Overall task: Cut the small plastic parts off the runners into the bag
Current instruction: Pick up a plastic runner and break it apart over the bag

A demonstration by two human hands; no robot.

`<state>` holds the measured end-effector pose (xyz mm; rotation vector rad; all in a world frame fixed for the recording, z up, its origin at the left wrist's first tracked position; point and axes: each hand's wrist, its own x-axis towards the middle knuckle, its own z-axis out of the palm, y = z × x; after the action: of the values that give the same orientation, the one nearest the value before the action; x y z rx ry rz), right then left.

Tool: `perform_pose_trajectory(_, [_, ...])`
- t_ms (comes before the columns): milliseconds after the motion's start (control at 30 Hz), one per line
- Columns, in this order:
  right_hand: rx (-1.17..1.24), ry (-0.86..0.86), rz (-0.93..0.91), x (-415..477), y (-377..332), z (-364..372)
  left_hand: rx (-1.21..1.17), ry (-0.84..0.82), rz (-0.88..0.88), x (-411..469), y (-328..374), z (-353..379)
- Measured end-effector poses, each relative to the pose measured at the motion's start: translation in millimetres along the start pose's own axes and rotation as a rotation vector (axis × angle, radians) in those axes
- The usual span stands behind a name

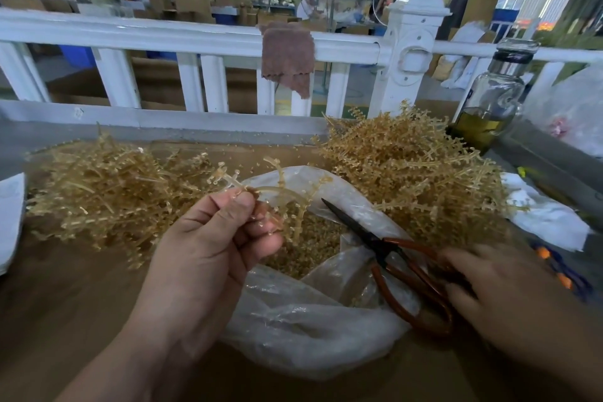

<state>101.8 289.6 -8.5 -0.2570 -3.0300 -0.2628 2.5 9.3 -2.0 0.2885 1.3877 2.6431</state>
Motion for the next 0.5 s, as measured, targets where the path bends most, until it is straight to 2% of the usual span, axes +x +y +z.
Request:
perform_pose_trajectory(100, [-0.074,-0.012,-0.042,-2,-13,-2,0.001,-0.012,0.011,1,1,-3])
perform_pose_trajectory(167, [0.005,0.088,-0.078,-4,-19,-10,0.015,-0.005,0.022,3,2,-7])
perform_pose_trajectory(433, [0.176,-0.202,-0.151,17,-29,-18,0.004,0.027,0.027,5,2,-13])
perform_pose_trajectory(500, [0.291,-0.276,-0.105,19,-19,-24,-0.008,0.037,0.032,6,3,-14])
